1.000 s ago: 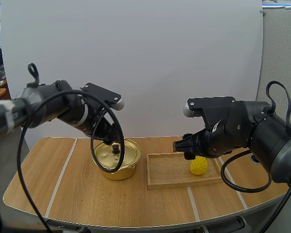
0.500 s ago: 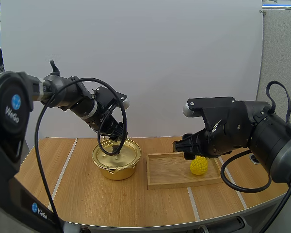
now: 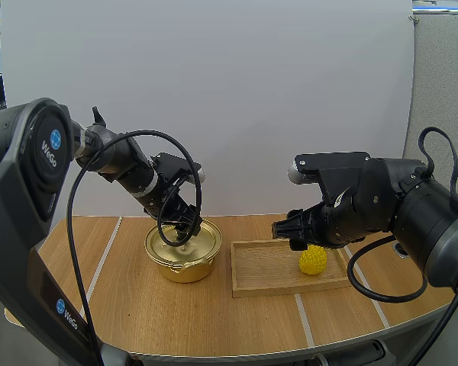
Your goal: Open the pot, put the pineapple inside, and close it
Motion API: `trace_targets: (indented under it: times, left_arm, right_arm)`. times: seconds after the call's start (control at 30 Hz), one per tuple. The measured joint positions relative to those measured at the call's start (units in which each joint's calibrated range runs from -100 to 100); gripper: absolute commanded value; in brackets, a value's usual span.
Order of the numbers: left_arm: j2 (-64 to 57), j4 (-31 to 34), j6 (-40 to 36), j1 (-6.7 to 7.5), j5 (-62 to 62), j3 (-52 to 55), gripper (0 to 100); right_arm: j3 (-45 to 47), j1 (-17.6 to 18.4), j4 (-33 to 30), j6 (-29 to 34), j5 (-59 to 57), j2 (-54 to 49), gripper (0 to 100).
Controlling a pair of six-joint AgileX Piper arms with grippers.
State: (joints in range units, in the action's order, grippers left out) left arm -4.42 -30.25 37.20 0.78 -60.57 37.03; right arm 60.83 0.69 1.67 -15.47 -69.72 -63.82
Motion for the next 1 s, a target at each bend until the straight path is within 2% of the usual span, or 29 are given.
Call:
trace_targets:
  times: [0.63, 0.67, 0.77, 0.8, 1.0]
  left_arm:
    - [4.98, 0.21, 0.0, 0.0, 3.6, 0.0, 100]
    - [4.98, 0.21, 0.0, 0.0, 3.6, 0.0, 88]
    - [4.98, 0.21, 0.0, 0.0, 3.6, 0.0, 31]
    - [4.98, 0.32, 0.0, 0.0, 3.6, 0.0, 2]
    - [4.98, -0.05, -0.67, 0.0, 3.49, -0.42, 0]
  right_arm:
    - [0.0, 0.0, 0.0, 0.0, 0.0, 0.0, 100]
    - [0.0, 0.0, 0.0, 0.0, 0.0, 0.0, 100]
    - [0.0, 0.0, 0.0, 0.0, 0.0, 0.0, 100]
    - [0.0, 0.0, 0.0, 0.0, 0.0, 0.0, 100]
    - [0.0, 0.0, 0.0, 0.0, 0.0, 0.0, 100]
